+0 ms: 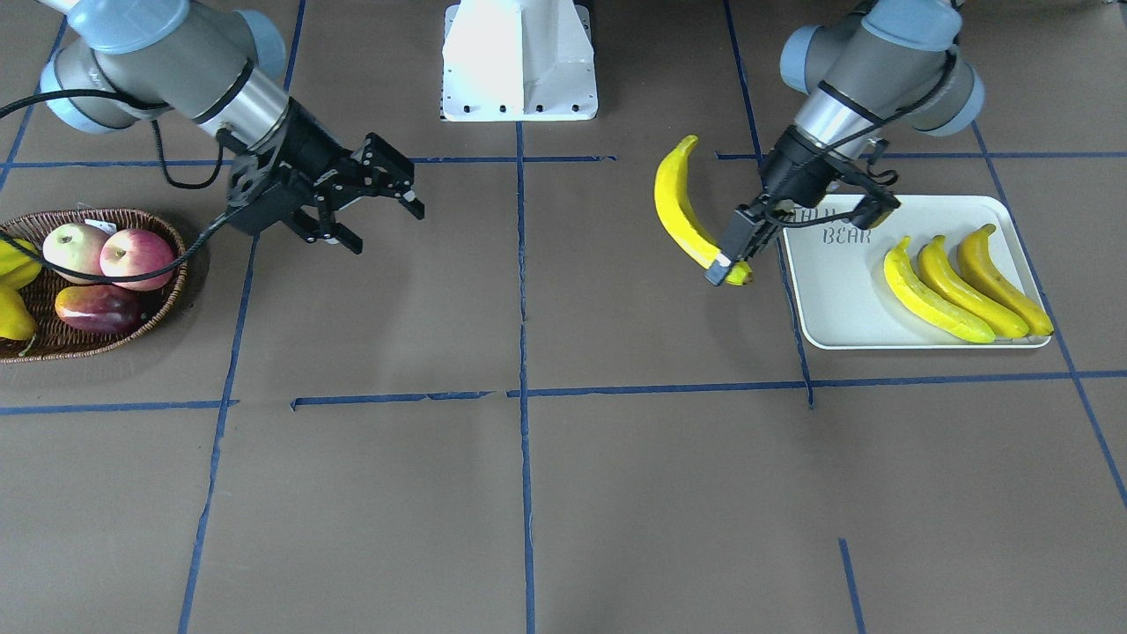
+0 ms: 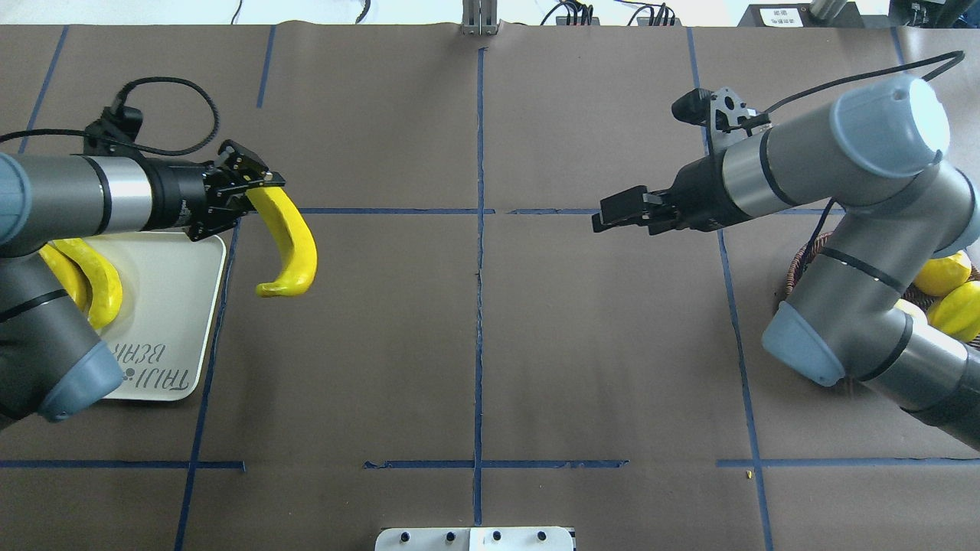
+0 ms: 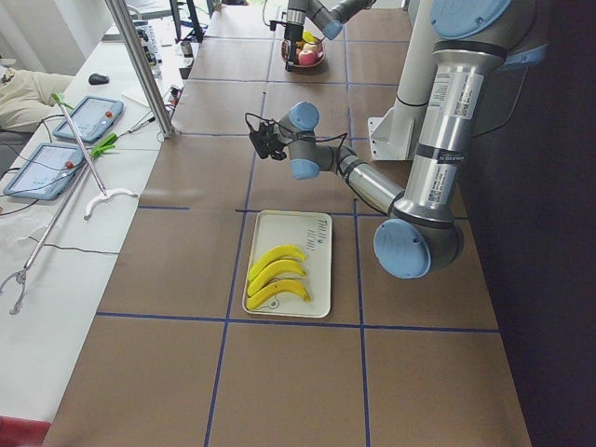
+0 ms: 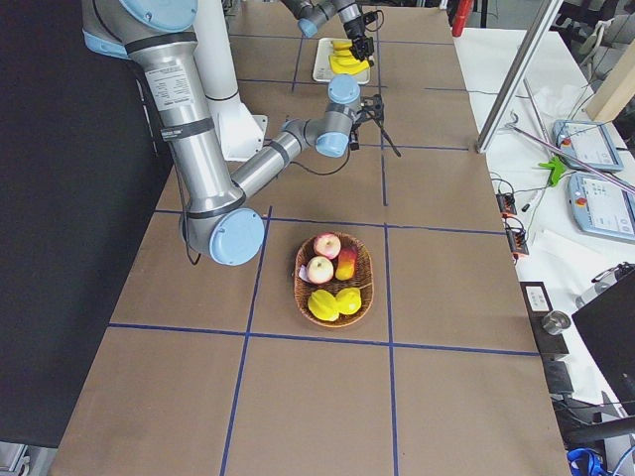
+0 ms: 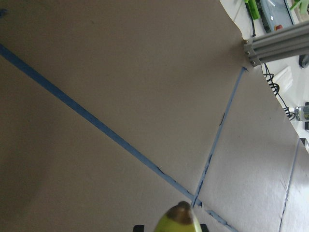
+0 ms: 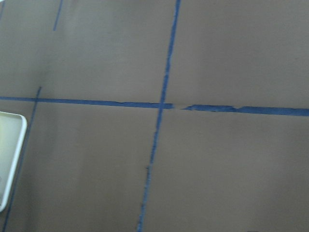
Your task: Transfer all bananas from basket to plate
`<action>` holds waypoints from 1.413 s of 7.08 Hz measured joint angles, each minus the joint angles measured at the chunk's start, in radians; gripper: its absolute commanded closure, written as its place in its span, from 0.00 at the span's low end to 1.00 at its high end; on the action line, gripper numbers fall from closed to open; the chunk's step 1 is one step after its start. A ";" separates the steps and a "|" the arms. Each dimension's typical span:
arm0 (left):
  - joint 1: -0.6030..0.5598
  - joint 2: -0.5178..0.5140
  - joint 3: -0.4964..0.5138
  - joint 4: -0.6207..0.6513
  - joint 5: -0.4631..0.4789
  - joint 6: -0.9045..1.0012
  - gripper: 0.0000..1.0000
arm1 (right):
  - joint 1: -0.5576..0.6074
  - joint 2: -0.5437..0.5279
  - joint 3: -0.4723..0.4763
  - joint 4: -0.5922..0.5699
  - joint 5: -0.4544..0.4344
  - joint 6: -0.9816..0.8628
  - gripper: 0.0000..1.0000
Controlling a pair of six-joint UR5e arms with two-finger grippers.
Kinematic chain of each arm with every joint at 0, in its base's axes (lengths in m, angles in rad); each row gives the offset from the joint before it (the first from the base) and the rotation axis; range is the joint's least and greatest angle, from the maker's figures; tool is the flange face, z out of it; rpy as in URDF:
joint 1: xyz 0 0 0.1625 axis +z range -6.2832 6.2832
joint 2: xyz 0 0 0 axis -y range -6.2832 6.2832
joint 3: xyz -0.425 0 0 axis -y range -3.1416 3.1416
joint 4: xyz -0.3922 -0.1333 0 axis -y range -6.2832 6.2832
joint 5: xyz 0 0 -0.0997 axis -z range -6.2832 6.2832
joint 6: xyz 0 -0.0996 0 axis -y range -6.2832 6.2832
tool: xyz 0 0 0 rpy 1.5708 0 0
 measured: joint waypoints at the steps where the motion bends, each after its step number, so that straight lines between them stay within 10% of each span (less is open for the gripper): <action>1: -0.036 0.046 0.027 -0.084 0.023 -0.034 1.00 | 0.041 -0.050 0.003 -0.040 0.032 -0.098 0.01; 5: -0.081 0.170 0.309 -0.610 0.047 0.026 0.98 | 0.126 -0.152 0.006 -0.063 0.107 -0.268 0.01; 10: -0.065 0.160 0.564 -0.830 0.172 0.061 0.70 | 0.128 -0.156 0.009 -0.064 0.109 -0.272 0.01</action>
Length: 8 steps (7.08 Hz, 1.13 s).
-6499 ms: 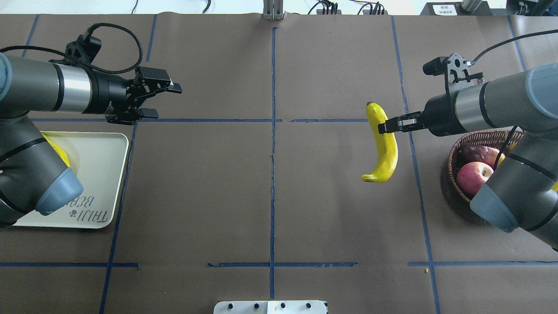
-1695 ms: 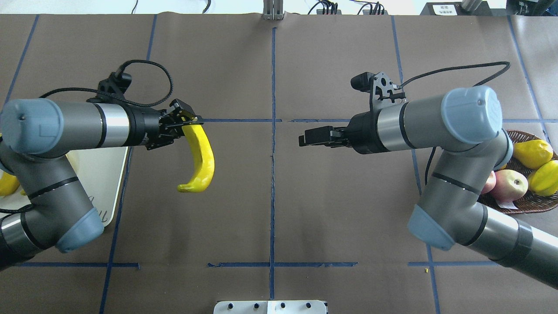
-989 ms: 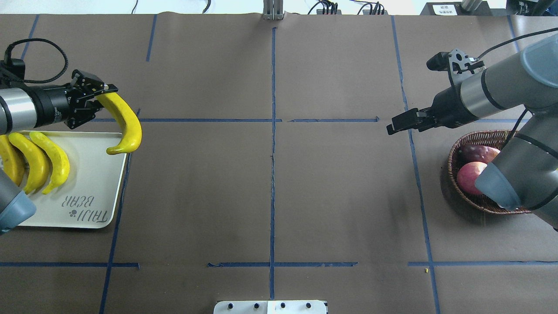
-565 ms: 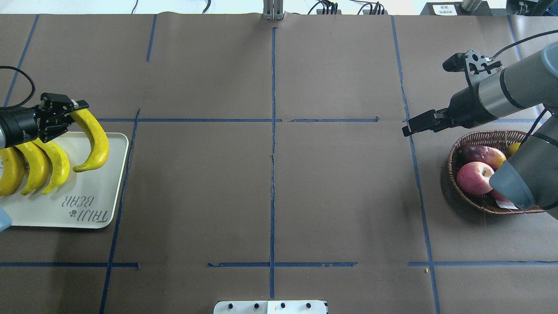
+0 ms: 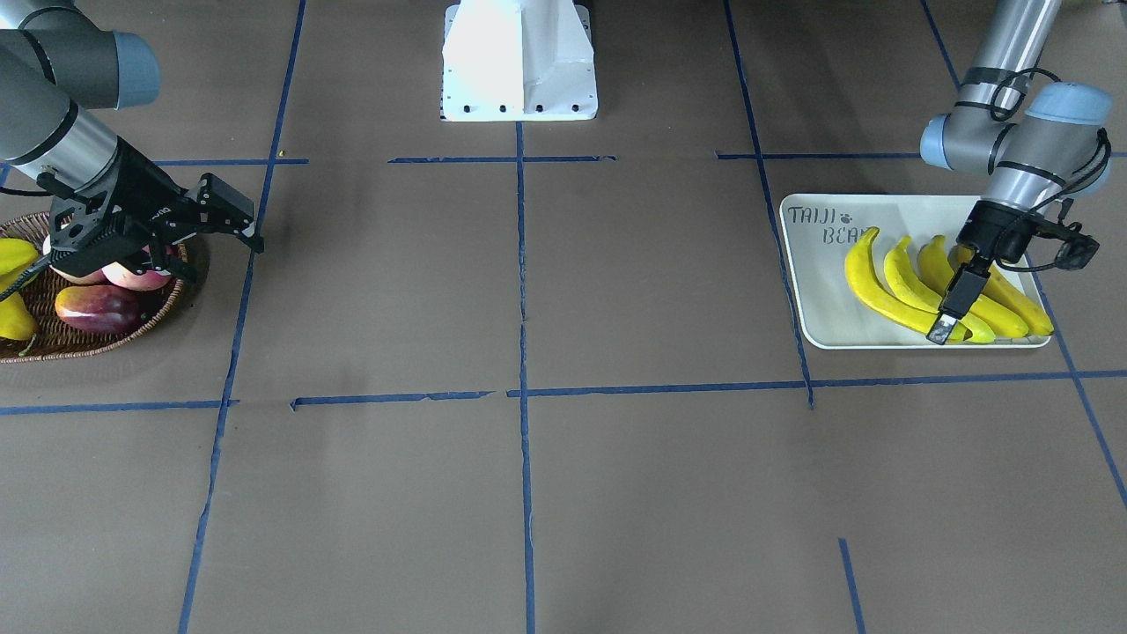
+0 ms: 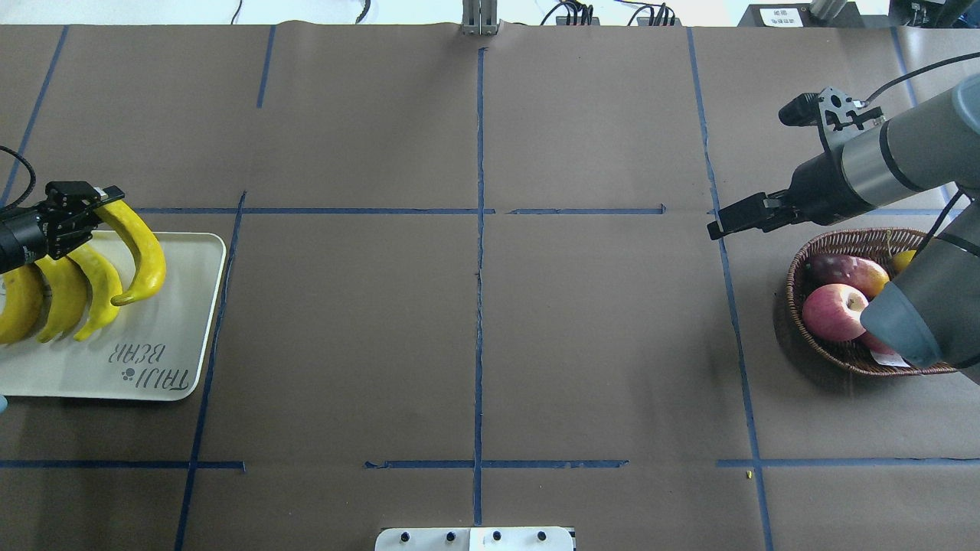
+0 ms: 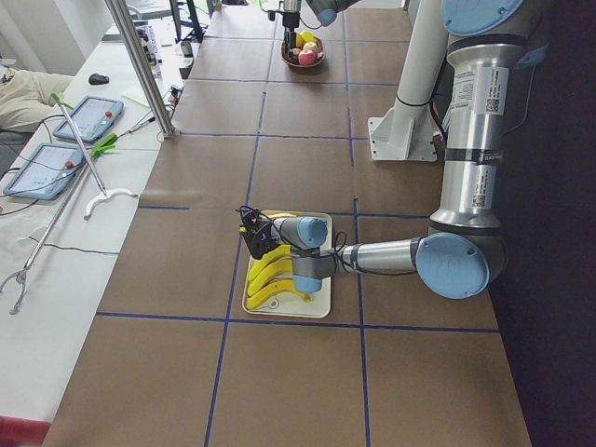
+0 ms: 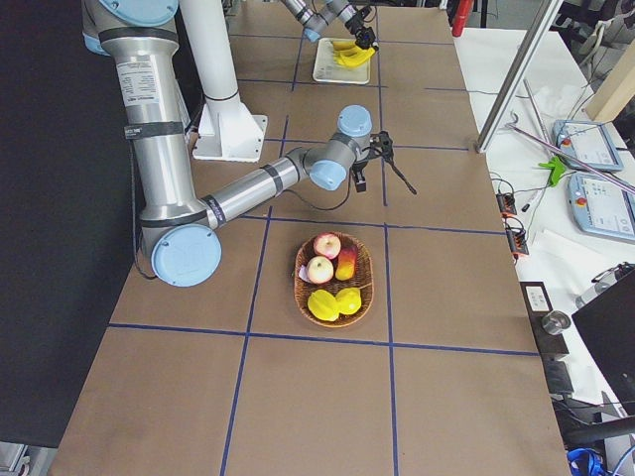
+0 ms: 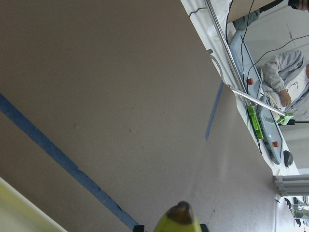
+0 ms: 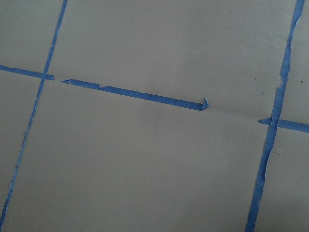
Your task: Transfer all bananas from basket to plate
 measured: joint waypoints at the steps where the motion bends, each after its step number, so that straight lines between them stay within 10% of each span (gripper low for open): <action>1: 0.009 0.000 0.007 -0.009 0.005 0.003 0.68 | 0.000 0.000 0.001 0.000 0.000 0.000 0.01; 3: 0.047 0.000 0.004 -0.018 0.008 0.005 0.59 | 0.000 0.000 0.004 0.000 0.000 0.000 0.01; 5: 0.068 0.004 0.002 -0.020 0.007 0.006 0.01 | -0.002 0.000 0.004 0.000 0.000 0.001 0.01; 8: 0.041 0.043 -0.037 -0.019 -0.090 0.027 0.00 | -0.003 0.004 0.002 0.000 0.000 0.001 0.01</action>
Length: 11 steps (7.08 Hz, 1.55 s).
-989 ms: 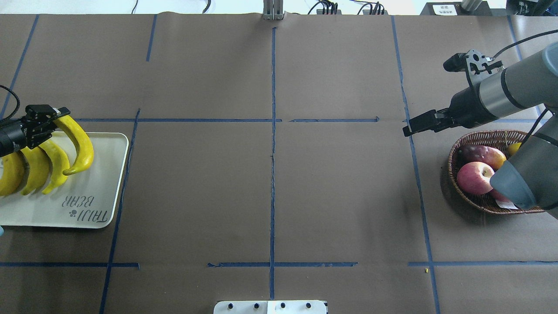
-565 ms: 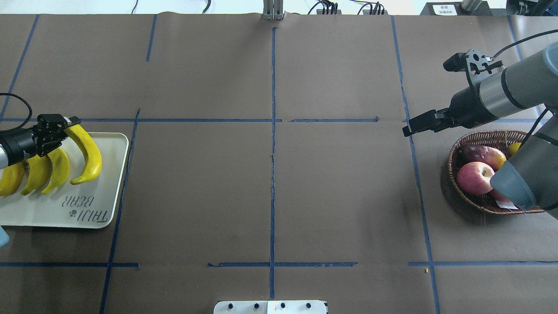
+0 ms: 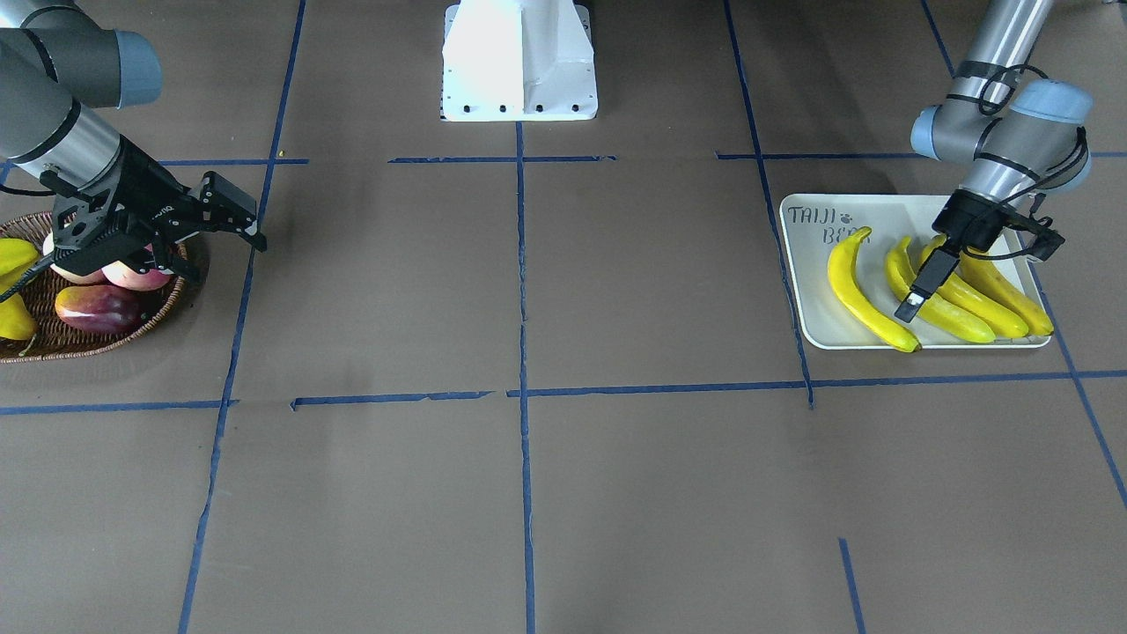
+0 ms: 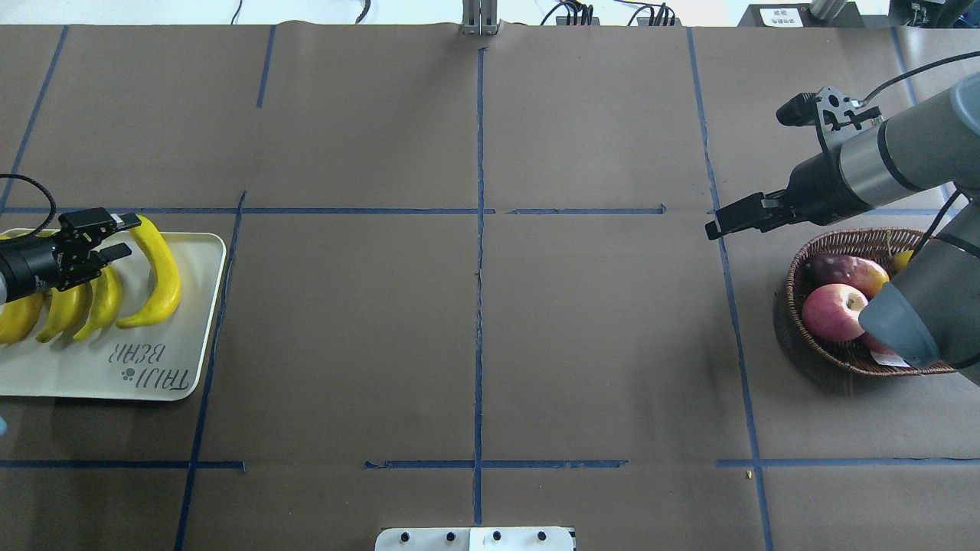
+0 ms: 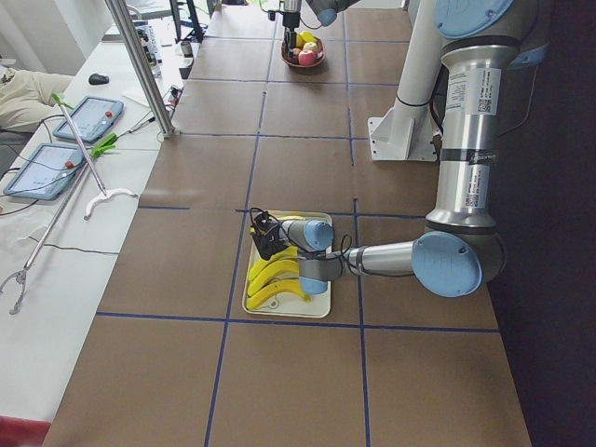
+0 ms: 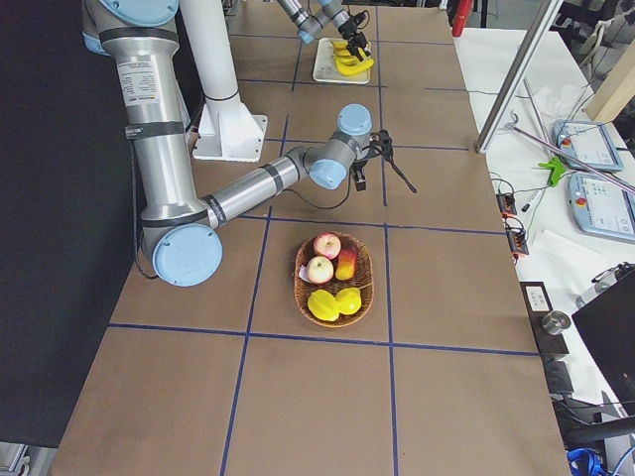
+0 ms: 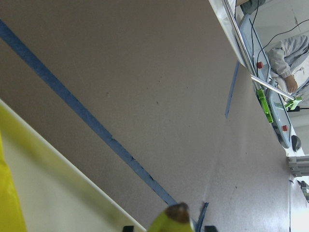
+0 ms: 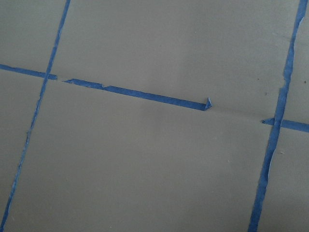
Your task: Transfer all bananas from basket to plate
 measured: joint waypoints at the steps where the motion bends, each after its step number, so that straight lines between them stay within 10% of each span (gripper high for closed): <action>1: -0.039 0.023 -0.022 0.003 -0.080 0.056 0.00 | 0.000 0.000 0.000 0.000 0.000 0.000 0.01; 6: -0.308 0.047 -0.084 0.139 -0.514 0.404 0.00 | 0.040 -0.032 0.000 -0.002 0.004 -0.052 0.01; 11: -0.420 0.067 -0.090 0.503 -0.556 1.190 0.01 | 0.195 -0.113 0.002 -0.170 0.033 -0.433 0.01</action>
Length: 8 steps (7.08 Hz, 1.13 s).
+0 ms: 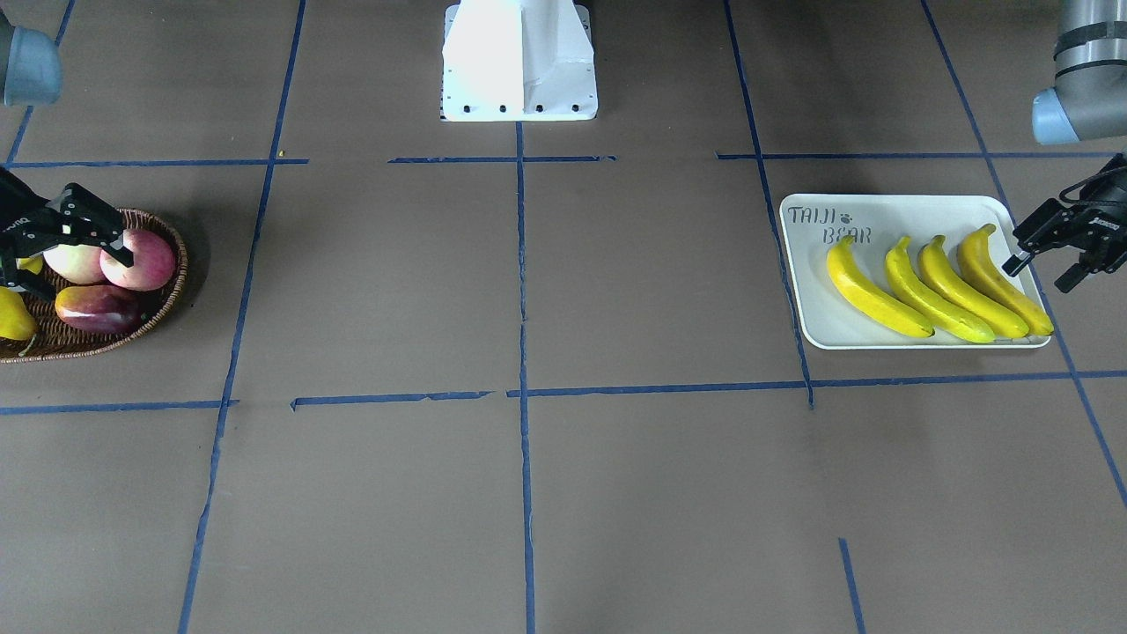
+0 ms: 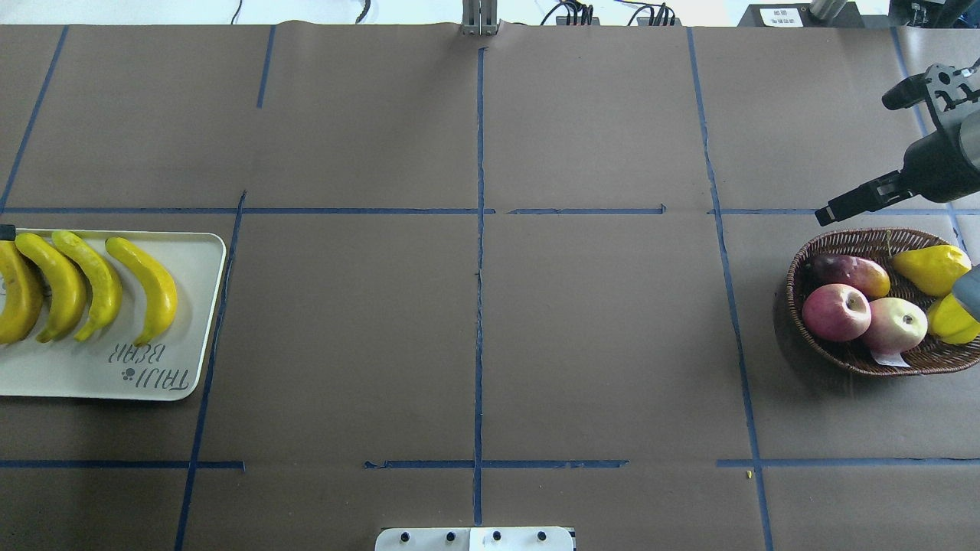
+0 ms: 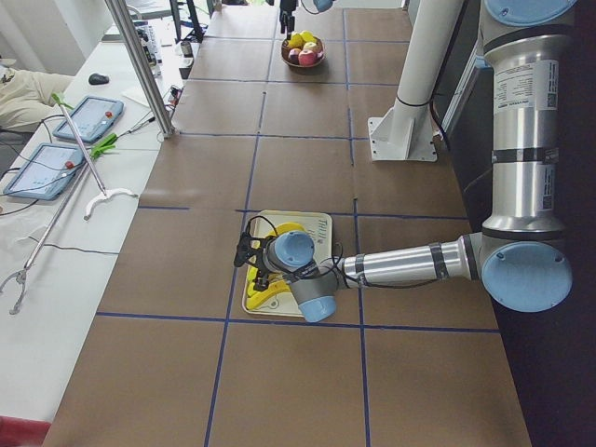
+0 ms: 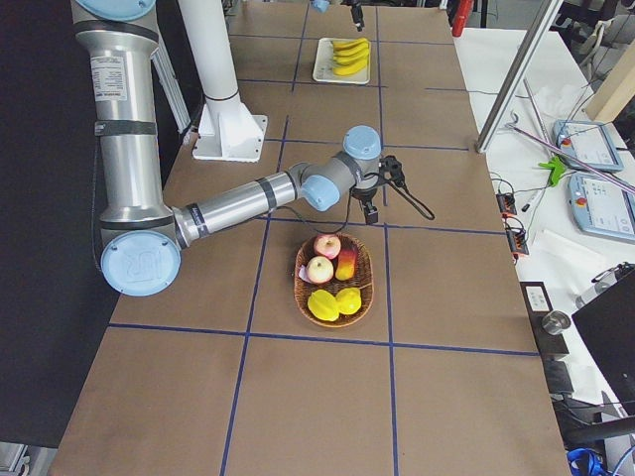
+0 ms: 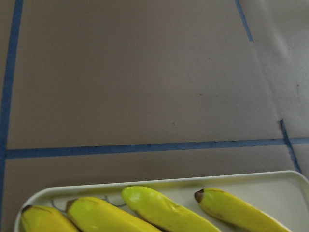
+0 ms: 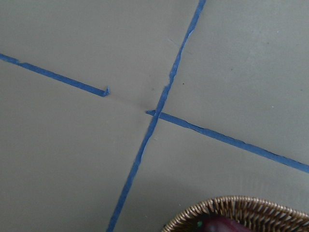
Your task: Transfer all bananas from basket to plate
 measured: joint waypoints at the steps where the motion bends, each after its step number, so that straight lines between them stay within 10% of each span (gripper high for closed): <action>1: -0.026 0.000 -0.003 0.093 0.003 0.159 0.01 | 0.022 -0.009 -0.001 -0.031 0.000 -0.062 0.01; 8: -0.173 -0.033 -0.325 1.050 0.206 0.947 0.01 | 0.134 -0.019 -0.008 -0.239 -0.016 -0.414 0.01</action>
